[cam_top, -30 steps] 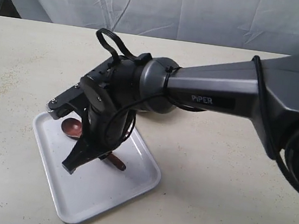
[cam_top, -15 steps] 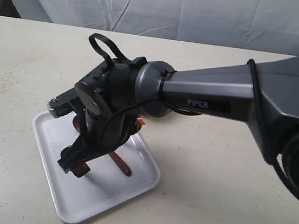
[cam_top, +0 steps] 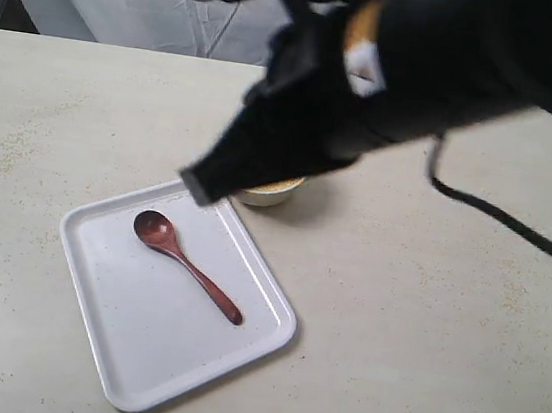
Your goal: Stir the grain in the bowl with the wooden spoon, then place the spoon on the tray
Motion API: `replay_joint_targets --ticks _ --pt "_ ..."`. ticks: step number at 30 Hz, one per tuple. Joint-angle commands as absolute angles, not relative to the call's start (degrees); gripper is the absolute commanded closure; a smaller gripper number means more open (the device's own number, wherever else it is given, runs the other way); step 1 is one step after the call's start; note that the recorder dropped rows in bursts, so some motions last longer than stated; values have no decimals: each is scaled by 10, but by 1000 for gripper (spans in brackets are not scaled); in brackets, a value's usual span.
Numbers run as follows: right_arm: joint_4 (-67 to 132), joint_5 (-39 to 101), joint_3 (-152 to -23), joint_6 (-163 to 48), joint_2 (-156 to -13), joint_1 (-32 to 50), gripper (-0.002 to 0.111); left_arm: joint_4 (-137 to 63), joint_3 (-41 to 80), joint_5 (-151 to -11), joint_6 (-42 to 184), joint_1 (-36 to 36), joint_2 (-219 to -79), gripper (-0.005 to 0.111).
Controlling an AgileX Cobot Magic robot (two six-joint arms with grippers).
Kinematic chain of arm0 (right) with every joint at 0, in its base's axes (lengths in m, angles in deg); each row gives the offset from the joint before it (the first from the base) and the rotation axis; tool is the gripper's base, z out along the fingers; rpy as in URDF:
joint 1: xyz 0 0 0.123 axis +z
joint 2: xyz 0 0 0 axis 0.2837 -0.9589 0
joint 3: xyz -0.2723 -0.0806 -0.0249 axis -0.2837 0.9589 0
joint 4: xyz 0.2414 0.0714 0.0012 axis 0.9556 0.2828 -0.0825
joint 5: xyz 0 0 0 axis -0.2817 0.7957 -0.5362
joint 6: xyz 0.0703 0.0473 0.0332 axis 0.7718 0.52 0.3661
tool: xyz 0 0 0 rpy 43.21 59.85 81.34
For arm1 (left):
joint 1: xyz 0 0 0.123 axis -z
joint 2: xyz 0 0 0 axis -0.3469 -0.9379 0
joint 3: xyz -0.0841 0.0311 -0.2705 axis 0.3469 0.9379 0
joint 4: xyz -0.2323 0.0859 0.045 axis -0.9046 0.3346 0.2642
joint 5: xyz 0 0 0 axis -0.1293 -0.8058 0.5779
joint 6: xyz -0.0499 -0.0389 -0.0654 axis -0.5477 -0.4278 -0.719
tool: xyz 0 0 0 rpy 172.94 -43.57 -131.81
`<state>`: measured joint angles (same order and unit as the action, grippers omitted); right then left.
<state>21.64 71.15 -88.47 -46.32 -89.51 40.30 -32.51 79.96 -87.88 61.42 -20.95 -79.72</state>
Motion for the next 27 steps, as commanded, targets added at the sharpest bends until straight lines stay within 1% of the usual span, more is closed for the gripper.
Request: replay_joint_targets --ticks 1,4,7,10,14,17,19,20,22,24,27 --pt "223 541 -640 -449 -697 402 101 -327 802 -879 612 -207 -794 106" --pt "228 452 -500 -447 -583 402 101 -327 802 -879 612 -207 -794 106" --pt "236 444 -395 -446 -484 402 101 -327 802 -879 612 -207 -794 106" --pt "239 486 -339 -444 -399 402 101 -327 802 -879 612 -207 -794 106" --pt "283 480 -287 -410 -317 402 101 -327 802 -879 612 -207 -794 106" --pt "272 446 -264 -410 -270 402 101 -327 802 -879 612 -207 -794 106" --pt "247 382 -234 -410 -237 396 101 -327 802 -879 612 -207 -794 106" --pt "229 313 -225 -411 -217 383 101 -327 802 -879 612 -207 -794 106" --pt "212 330 -225 -415 -195 350 101 -327 802 -879 612 -207 -794 106" --pt "191 313 -225 -421 -180 281 101 -327 802 -879 612 -207 -794 106" --pt "165 281 -225 -421 -165 148 101 -327 802 -879 612 -207 -794 106"
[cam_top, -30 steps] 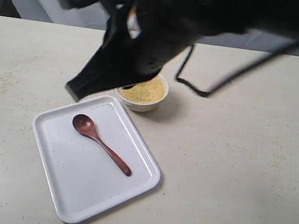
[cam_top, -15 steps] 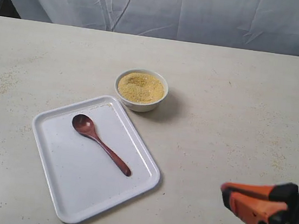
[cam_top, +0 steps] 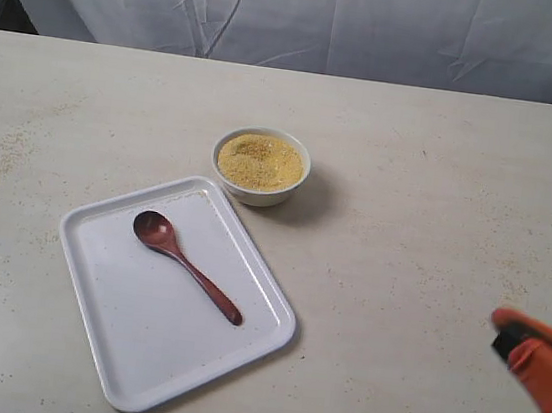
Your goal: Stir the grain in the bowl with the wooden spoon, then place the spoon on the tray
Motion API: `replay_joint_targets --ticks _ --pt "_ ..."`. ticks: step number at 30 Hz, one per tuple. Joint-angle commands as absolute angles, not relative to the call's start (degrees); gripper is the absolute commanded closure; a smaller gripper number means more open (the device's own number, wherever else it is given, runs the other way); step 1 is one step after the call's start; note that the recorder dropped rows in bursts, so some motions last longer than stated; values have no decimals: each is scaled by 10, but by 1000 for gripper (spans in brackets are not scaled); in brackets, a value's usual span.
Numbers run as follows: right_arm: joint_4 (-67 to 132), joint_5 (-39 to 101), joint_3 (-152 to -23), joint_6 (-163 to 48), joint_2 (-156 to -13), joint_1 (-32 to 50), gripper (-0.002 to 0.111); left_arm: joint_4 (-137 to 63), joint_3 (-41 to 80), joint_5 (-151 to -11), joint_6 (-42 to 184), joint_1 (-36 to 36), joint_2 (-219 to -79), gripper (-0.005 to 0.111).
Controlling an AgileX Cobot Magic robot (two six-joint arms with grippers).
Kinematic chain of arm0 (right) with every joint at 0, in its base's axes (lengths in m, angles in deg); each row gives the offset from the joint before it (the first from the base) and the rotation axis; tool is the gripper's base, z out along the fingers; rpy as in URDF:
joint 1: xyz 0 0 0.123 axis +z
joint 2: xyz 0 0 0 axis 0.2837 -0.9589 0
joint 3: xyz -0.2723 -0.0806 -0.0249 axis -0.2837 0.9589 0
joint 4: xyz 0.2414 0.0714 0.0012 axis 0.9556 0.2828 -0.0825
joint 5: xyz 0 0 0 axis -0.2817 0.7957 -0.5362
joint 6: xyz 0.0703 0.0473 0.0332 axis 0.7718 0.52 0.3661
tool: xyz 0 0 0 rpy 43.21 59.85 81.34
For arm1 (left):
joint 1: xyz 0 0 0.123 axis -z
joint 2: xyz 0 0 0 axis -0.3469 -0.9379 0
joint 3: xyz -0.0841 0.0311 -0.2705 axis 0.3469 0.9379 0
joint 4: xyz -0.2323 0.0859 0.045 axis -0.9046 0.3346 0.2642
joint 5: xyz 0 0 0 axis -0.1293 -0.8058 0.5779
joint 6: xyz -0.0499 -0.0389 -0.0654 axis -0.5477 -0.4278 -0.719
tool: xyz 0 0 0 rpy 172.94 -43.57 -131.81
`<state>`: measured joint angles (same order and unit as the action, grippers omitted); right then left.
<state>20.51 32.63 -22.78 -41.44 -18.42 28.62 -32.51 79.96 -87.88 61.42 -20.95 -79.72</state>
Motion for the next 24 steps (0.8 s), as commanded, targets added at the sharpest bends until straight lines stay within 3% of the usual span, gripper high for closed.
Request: replay_joint_targets --ticks 1,5,8,14,24 --pt "162 280 -225 -421 -162 113 101 -327 802 -879 612 -207 -794 106" --pt "162 305 -225 -421 -139 -28 101 -327 802 -879 612 -207 -794 106" --pt "167 363 -225 -418 -128 -80 101 -327 802 -879 612 -207 -794 106" --pt "195 466 -225 -417 -128 -107 101 -327 802 -879 612 -207 -794 106" --pt "195 466 -225 -417 -128 -107 101 -327 802 -879 612 -207 -794 106"
